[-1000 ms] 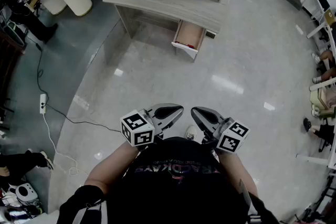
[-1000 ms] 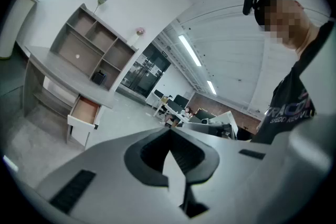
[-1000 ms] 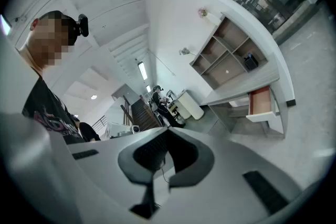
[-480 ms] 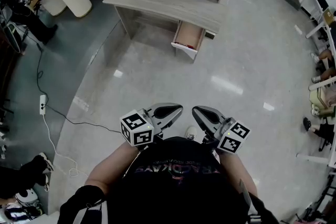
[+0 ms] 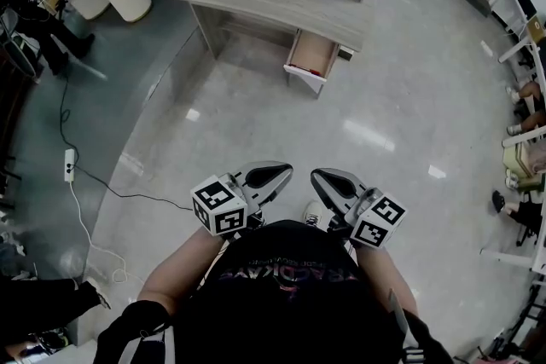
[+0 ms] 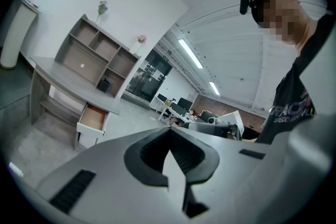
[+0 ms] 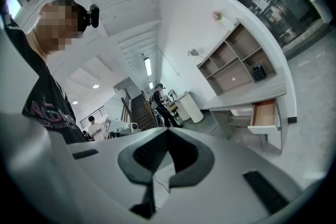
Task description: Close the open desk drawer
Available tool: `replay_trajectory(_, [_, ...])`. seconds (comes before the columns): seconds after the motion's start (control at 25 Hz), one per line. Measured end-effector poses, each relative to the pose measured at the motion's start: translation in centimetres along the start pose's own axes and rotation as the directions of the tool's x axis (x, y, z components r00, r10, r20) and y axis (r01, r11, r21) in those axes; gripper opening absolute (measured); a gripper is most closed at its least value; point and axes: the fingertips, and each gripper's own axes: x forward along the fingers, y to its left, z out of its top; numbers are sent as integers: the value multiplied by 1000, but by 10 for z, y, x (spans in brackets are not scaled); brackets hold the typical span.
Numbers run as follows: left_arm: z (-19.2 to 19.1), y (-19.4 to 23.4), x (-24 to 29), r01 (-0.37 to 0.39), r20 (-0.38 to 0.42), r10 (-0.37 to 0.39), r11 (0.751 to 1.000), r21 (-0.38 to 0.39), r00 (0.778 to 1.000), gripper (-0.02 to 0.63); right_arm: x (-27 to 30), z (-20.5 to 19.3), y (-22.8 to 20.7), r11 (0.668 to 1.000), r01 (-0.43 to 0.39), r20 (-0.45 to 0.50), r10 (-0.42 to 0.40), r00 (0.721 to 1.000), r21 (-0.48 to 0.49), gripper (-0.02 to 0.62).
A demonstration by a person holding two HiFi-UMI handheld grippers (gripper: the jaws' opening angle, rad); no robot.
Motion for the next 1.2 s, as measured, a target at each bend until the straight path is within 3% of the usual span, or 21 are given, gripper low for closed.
replay_trajectory(0.4, [4,20,-36,1,10,0,1000,-13,1000,11,22,4,27,999,-44,86,44,995,2,17])
replay_trajectory(0.72, [1,37,-70,16,-13,-16,1000,-23,1000,11,47,-10,36,998,41,95,-36,995,-54,17])
replay_trajectory(1.2, [11,51,-73,11,-18,-10,999,49,1000,11,54,-6,17,989,134,88,-128,988,-67,17])
